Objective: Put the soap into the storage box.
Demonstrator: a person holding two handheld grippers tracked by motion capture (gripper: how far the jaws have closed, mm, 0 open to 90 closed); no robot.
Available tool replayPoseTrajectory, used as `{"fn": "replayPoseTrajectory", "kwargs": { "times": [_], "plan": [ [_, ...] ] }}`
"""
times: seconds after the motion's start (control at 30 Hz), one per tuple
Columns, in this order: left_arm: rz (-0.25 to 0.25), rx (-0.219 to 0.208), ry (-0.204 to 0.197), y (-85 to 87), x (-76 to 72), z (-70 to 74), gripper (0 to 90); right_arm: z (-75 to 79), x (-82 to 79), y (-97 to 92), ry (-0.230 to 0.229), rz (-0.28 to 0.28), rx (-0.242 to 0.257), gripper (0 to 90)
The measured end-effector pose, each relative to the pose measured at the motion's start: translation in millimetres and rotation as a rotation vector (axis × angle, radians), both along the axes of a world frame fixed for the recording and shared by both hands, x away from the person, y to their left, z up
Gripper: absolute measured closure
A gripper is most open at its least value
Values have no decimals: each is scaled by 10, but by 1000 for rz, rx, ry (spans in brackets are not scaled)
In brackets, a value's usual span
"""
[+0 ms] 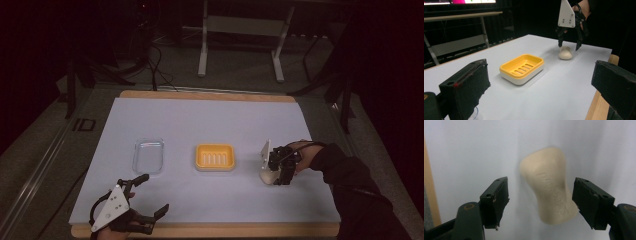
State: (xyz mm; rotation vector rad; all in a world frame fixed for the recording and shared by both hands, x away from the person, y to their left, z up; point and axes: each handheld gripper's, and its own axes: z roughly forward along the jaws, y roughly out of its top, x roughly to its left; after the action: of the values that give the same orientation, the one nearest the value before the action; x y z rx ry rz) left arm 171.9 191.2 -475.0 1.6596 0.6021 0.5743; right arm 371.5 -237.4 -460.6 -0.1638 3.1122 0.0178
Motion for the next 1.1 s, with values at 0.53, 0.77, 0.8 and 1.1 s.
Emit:
{"fn": "replayPoseTrajectory", "kwargs": {
  "times": [0.53,0.77,0.8,1.1],
  "plan": [
    [-1,4,10,-10,6,-9,15,-224,77,5,-4,11,-36,318],
    [-2,7,13,-9,12,-11,15,-305,116,7,15,15,-77,363],
    [-2,7,13,-9,11,-11,15,-323,123,7,14,18,-83,379],
    [1,8,14,-7,13,-14,15,-360,147,22,26,35,-80,478]
  ]
}}
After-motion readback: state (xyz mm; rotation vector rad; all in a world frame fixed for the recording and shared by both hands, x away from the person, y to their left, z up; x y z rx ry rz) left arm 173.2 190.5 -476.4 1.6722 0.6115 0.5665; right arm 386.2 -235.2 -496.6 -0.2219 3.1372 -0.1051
